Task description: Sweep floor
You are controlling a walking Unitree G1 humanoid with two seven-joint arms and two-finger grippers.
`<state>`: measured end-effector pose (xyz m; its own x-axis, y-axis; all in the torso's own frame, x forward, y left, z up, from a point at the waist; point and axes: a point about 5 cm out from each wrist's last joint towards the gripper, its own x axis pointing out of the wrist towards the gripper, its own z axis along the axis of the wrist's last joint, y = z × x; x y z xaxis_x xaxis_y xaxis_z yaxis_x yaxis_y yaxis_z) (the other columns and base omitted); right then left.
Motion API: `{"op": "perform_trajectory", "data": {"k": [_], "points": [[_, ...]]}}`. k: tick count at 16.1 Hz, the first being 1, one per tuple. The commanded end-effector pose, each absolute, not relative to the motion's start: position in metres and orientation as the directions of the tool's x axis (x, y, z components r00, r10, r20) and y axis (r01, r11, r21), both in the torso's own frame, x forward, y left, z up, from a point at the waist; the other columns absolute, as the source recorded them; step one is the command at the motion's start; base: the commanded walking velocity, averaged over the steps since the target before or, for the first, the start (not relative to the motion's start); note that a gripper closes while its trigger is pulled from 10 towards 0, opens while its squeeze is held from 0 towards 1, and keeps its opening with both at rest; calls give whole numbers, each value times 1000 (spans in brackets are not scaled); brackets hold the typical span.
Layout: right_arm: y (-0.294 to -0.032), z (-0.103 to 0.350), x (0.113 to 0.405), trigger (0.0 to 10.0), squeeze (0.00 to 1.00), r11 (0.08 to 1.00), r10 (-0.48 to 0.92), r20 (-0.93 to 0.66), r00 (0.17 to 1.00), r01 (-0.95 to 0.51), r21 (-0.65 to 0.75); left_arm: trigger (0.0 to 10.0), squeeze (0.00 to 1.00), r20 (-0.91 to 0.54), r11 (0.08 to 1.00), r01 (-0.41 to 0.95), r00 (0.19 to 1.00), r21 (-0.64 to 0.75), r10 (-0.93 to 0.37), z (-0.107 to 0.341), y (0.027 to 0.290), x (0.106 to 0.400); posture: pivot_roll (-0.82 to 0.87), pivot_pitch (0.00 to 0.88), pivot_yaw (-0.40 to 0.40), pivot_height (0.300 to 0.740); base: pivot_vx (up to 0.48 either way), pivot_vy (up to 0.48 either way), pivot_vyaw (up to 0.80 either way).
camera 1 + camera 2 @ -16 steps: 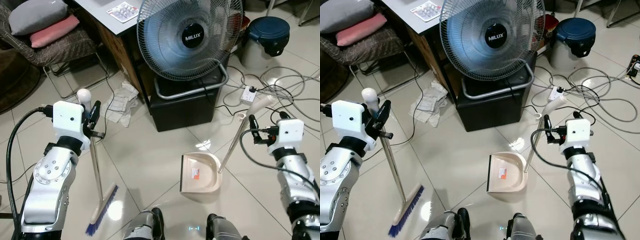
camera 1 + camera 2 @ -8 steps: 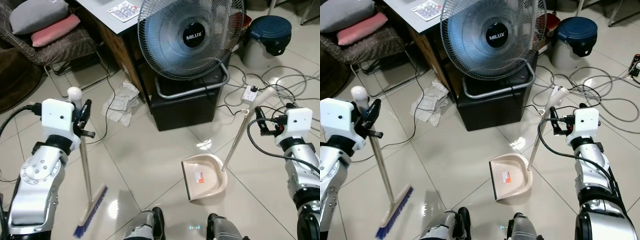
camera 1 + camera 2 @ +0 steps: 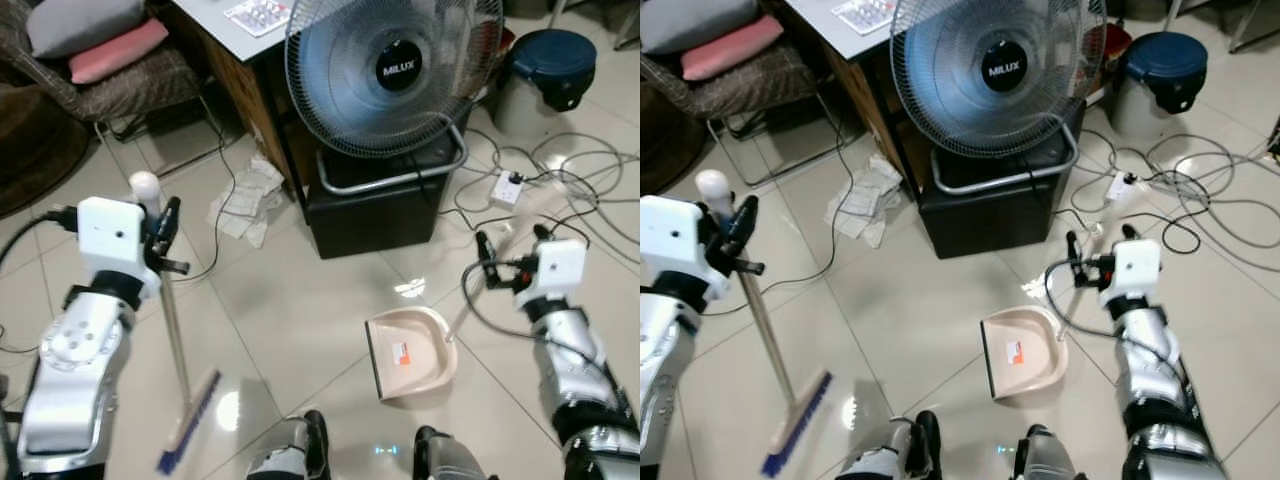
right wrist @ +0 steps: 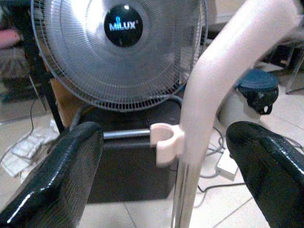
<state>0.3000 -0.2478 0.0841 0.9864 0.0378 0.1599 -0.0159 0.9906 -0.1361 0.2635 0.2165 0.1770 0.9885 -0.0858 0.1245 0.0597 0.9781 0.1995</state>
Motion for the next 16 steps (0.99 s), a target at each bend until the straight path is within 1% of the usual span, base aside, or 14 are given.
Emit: {"op": "perform_trajectory", "data": {"k": [1,4,5,6,7,8,9,10,11,12,14,16], "points": [[-243,85,295,10000,0,993,22,204,979,1,-114,10000,0,101,978,50,992,200,-71,170,219,262,83,180,131,740,0,0,0],[-232,94,272,10000,0,996,-25,288,957,49,-79,10000,0,61,982,65,995,179,-77,156,215,262,28,136,97,740,0,0,0],[-232,96,270,10000,0,996,-30,294,955,54,-74,10000,0,61,982,63,995,176,-74,155,215,262,28,136,97,740,0,0,0],[-223,99,259,10000,0,997,-17,305,952,41,-71,10000,0,60,984,55,996,171,-66,152,215,262,1,119,86,740,0,0,0],[-211,102,248,10000,0,998,4,298,955,14,-58,10000,0,52,988,41,997,148,-49,149,215,261,-8,113,83,740,0,0,0],[-193,97,244,10000,0,999,48,212,976,-43,-29,10000,0,38,990,32,999,136,-37,145,214,263,-19,107,80,740,0,0,0],[-172,95,240,10000,0,991,133,153,979,-129,-35,10000,0,40,986,34,998,165,-42,143,212,265,-34,95,77,740,0,0,0],[-159,96,239,10000,0,982,188,136,973,-182,-50,10000,0,44,980,41,998,196,-50,143,209,266,-37,91,75,740,0,0,0],[-153,97,237,10000,0,978,207,120,971,-203,-48,10000,0,44,978,43,998,205,-54,142,208,266,-40,90,74,740,0,0,0],[-143,99,237,10000,0,974,228,110,967,-227,-21,10000,0,39,978,49,998,201,-58,141,206,266,-47,79,74,740,0,-442,525],[-139,99,237,10000,0,981,183,79,980,-187,47,10000,0,40,975,56,997,215,-66,140,203,266,-52,66,76,740,0,-480,800],[-144,95,236,10000,0,985,164,20,986,-165,41,10000,0,48,972,56,997,227,-68,141,200,267,-58,60,80,740,0,-480,800]]}}
